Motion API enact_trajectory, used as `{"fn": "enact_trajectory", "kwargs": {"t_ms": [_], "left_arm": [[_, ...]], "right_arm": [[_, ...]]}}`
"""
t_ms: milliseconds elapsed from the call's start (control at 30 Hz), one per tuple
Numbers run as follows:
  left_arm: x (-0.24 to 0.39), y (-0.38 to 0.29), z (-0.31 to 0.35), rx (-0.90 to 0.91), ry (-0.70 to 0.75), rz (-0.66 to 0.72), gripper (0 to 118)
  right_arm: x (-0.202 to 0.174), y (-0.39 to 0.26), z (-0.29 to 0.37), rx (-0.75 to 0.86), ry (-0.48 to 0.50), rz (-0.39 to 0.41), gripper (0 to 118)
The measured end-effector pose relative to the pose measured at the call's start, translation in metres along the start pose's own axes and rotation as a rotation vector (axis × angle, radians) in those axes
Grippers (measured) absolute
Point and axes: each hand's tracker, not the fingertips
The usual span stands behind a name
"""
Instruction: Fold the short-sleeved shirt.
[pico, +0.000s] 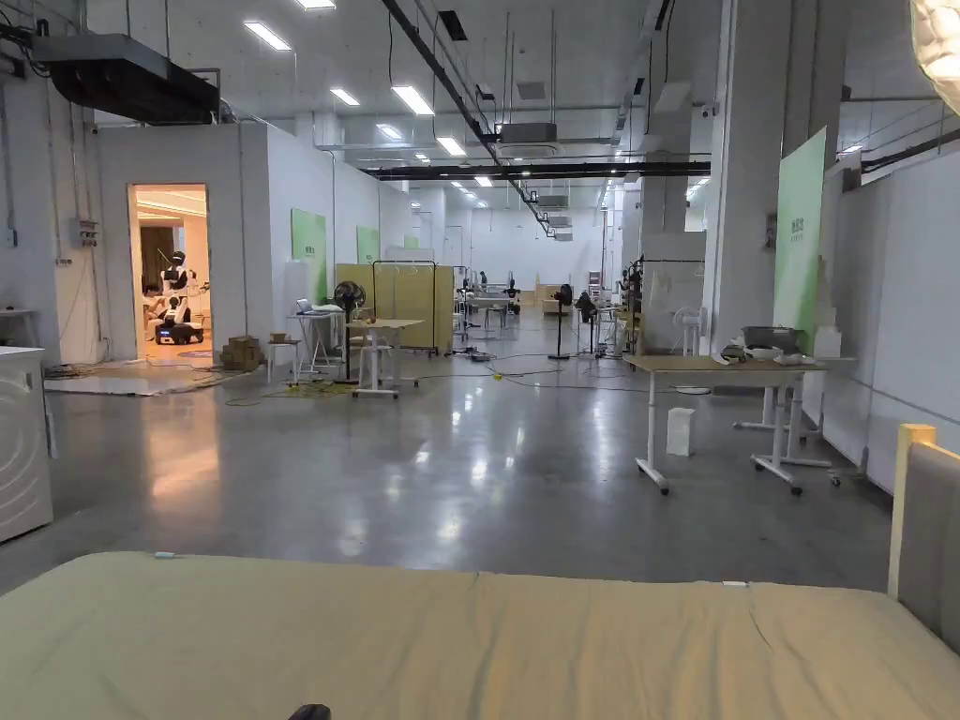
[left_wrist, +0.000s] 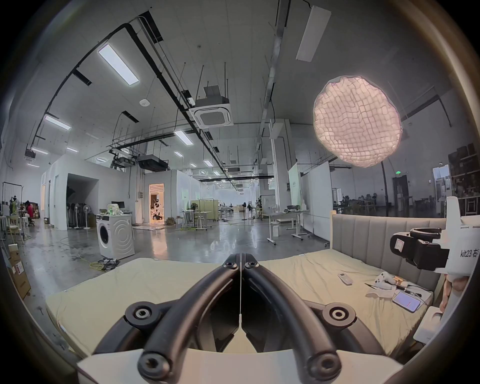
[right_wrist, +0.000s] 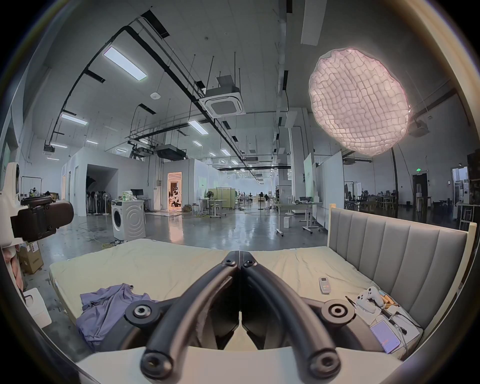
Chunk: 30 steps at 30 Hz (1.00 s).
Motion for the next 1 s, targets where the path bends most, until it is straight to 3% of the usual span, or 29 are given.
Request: {"fn": "enact_trajectory", "kwargs": {"t_ms": [800, 1000], "left_arm": [[-0.001, 0.0, 0.0, -0.009, -0.002, 0.003, 0], [0.0, 0.008, 0.0, -0.017, 0.017, -0.048, 0]], "right_arm": [[-0.001, -0.001, 0.0, -0.006, 0.011, -0.005, 0], [0.01, 0.003, 0.003, 0.015, 0.051, -0.132, 0]]}}
